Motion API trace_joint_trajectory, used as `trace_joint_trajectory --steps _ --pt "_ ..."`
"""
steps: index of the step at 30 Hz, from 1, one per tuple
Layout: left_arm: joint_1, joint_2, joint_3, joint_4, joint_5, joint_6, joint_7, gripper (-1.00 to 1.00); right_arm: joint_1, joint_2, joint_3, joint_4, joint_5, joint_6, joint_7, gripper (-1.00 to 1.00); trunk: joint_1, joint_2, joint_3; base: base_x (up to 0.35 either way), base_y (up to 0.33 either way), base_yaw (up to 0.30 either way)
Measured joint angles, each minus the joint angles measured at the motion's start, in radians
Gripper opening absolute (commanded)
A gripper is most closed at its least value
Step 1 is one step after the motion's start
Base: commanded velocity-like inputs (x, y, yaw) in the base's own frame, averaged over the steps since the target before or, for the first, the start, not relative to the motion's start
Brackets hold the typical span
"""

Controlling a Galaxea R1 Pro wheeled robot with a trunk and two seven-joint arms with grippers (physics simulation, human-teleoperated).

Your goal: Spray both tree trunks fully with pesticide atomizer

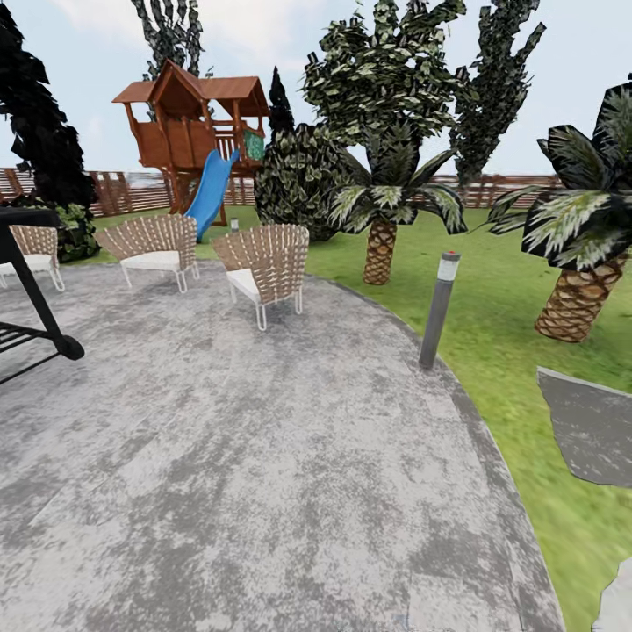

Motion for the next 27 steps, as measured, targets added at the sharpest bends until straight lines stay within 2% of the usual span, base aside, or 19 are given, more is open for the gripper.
trace_joint_trajectory --steps 5,10,27 --pt "0.000 0.000 -0.003 0.000 -0.005 0.000 -0.003 1.00 0.000 0.000 0.000 0.000 0.000 0.000 0.000 1.00 0.000 0.000 -0.002 0.000 -0.036 -0.285" --pt "0.000 -0.001 -0.004 0.000 -0.011 -0.001 -0.004 1.00 0.000 0.000 0.000 0.000 0.000 -0.001 0.000 1.00 0.000 0.000 -0.002 0.000 -0.228 -0.200" --pt "0.000 -0.002 -0.004 0.000 -0.012 -0.001 -0.004 1.00 0.000 0.001 0.011 0.011 0.008 -0.003 0.009 1.00 0.000 0.000 -0.002 0.000 -0.272 -0.010"
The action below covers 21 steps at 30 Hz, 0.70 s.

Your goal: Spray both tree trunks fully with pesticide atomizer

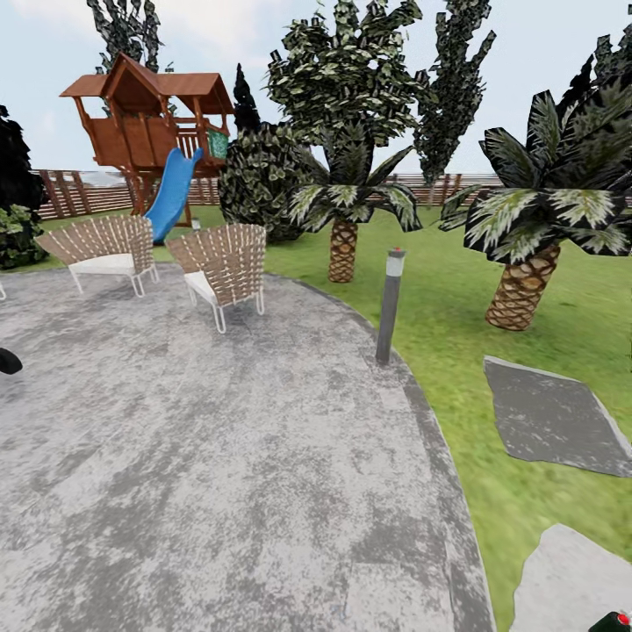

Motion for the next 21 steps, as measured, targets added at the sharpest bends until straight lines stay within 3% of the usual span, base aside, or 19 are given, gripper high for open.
trace_joint_trajectory --steps 10,21 --pt "0.000 0.001 0.001 0.000 0.000 0.001 0.001 1.00 0.000 0.001 -0.005 -0.004 -0.002 0.000 -0.002 1.00 0.000 0.000 0.000 0.000 -0.274 -0.009" --pt "0.000 0.002 0.001 0.000 0.000 0.001 0.004 1.00 0.000 0.000 -0.009 -0.003 -0.003 0.000 -0.003 1.00 0.000 0.000 0.004 0.000 -0.274 -0.230"
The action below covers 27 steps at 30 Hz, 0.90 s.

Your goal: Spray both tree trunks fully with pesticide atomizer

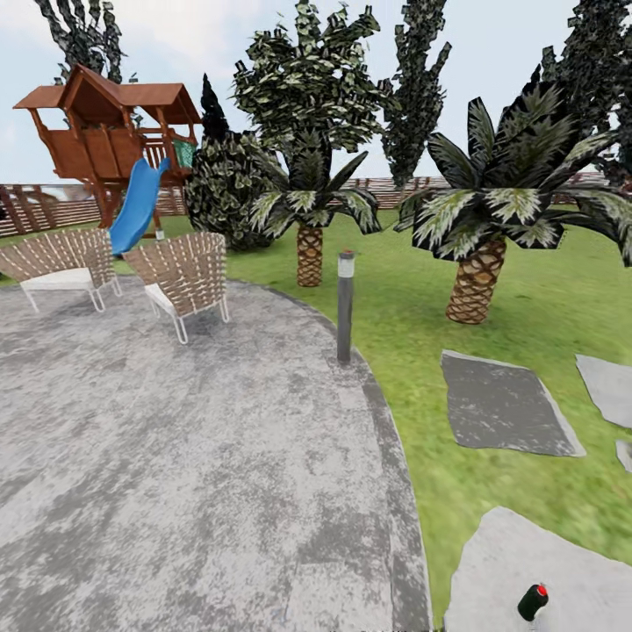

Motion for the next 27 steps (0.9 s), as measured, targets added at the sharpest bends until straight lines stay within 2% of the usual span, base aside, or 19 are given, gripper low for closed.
trace_joint_trajectory --steps 27 --pt "0.000 0.002 0.001 0.000 0.003 0.000 0.008 1.00 0.000 0.001 0.001 0.002 0.000 0.000 0.000 1.00 0.000 0.000 0.001 0.000 -0.274 -0.272"
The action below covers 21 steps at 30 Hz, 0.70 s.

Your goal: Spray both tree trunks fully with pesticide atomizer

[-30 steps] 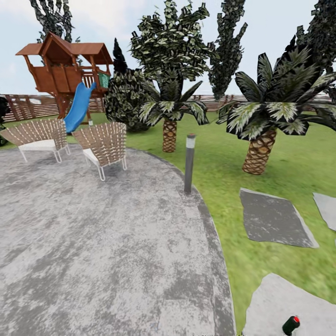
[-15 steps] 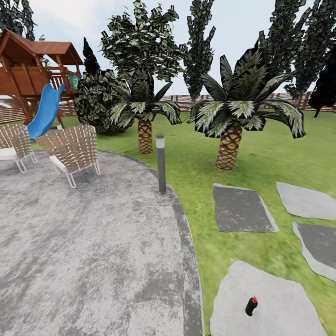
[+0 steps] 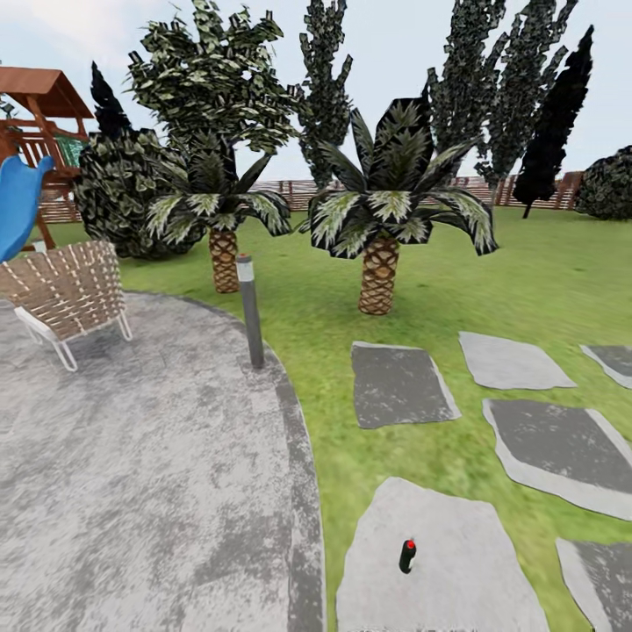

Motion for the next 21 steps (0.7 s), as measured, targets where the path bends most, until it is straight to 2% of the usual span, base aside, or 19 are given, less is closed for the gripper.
trace_joint_trajectory --steps 9,21 --pt "0.000 0.000 0.000 0.001 0.000 0.000 0.000 1.00 0.000 0.000 0.000 -0.001 0.000 0.000 0.000 1.00 0.000 0.000 0.000 0.013 -0.274 -0.245" --pt "0.000 0.000 0.000 0.002 0.000 0.000 0.000 1.00 0.000 0.000 0.001 -0.001 0.000 0.000 0.000 1.00 0.000 0.000 0.000 0.081 -0.274 -0.020"
